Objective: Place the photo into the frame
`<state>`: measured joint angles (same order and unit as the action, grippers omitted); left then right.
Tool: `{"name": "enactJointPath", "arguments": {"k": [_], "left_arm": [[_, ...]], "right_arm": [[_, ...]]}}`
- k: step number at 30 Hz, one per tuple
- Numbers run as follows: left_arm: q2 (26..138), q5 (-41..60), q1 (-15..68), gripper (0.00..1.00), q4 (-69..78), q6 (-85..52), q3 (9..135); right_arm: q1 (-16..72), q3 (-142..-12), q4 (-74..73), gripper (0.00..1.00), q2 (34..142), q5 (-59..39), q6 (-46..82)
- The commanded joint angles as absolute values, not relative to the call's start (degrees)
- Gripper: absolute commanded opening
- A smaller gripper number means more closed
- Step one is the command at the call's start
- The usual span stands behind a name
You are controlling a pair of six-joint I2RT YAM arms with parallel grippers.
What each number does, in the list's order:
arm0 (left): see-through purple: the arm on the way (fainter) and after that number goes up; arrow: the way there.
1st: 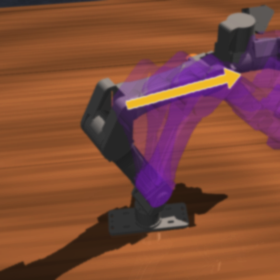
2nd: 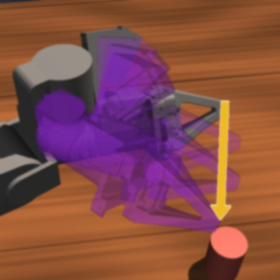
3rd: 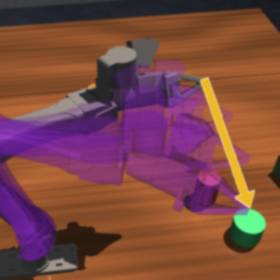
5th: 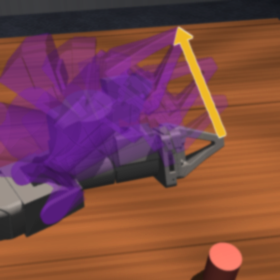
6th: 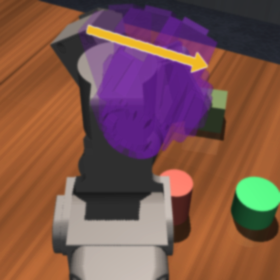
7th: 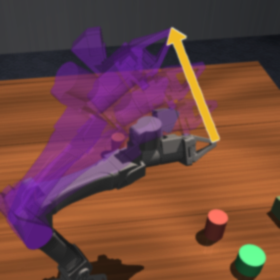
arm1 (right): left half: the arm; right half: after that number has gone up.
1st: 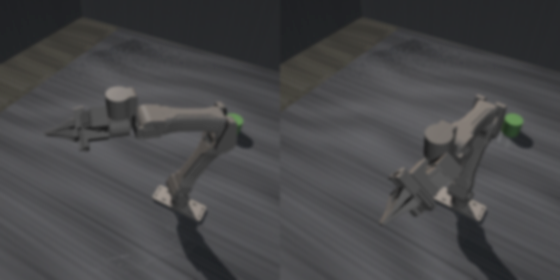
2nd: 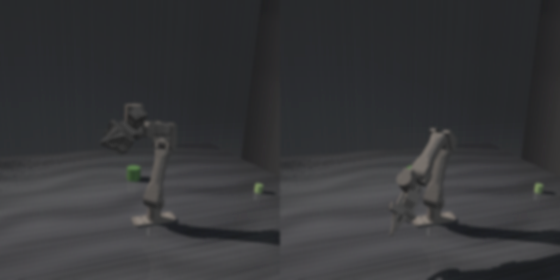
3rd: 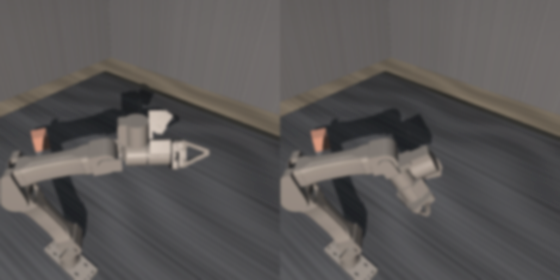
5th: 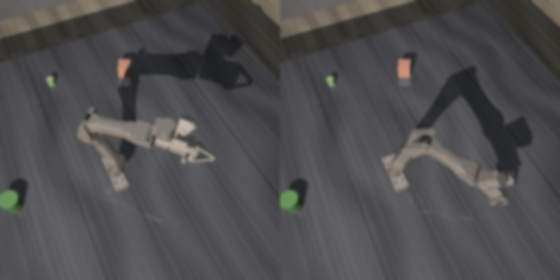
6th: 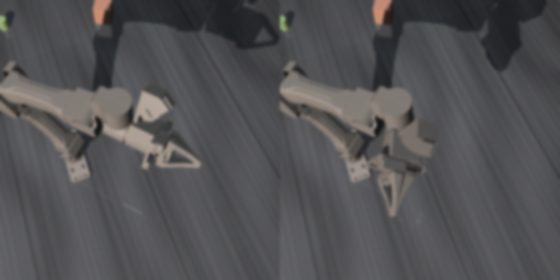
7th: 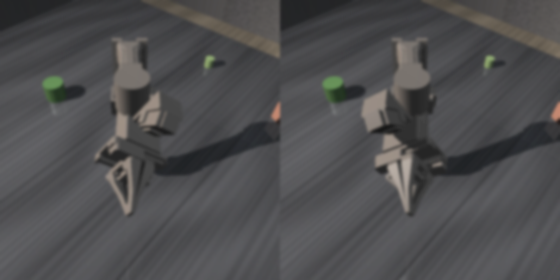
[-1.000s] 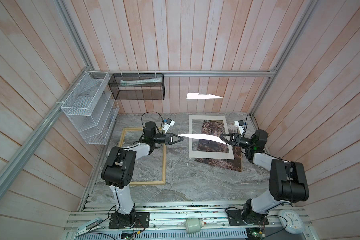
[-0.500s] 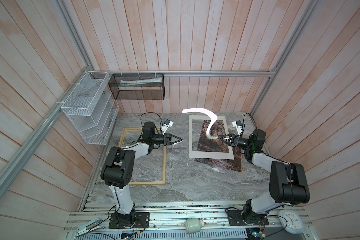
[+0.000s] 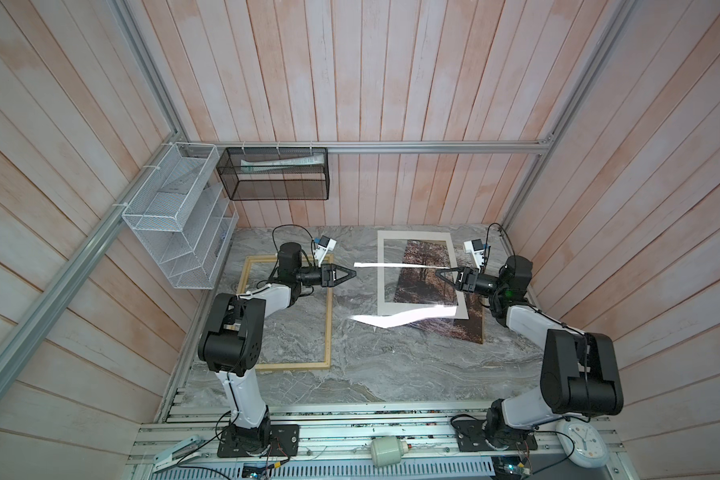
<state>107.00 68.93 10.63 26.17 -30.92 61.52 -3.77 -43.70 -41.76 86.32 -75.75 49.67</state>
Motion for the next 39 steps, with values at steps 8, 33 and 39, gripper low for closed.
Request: {"name": "enactJointPath", "arguments": {"k": [8, 33, 39], "left_arm": [[108.1, 37.28, 10.63, 0.62, -1.74, -22.03, 66.53], [115.8, 18.89, 17.05, 0.3, -15.83, -20.4, 73.74], [117.39, 22.32, 17.79, 0.27, -10.82, -27.22, 74.27]], "right_arm": [[-5.05, -51.53, -32.24, 0.0, 83.78, -71.85, 46.43], [-7.25, -54.16, -20.27, 0.0, 82.98, -68.47, 39.07], [-7.21, -53.83, -19.51, 0.0, 82.53, -68.03, 38.63]]}}
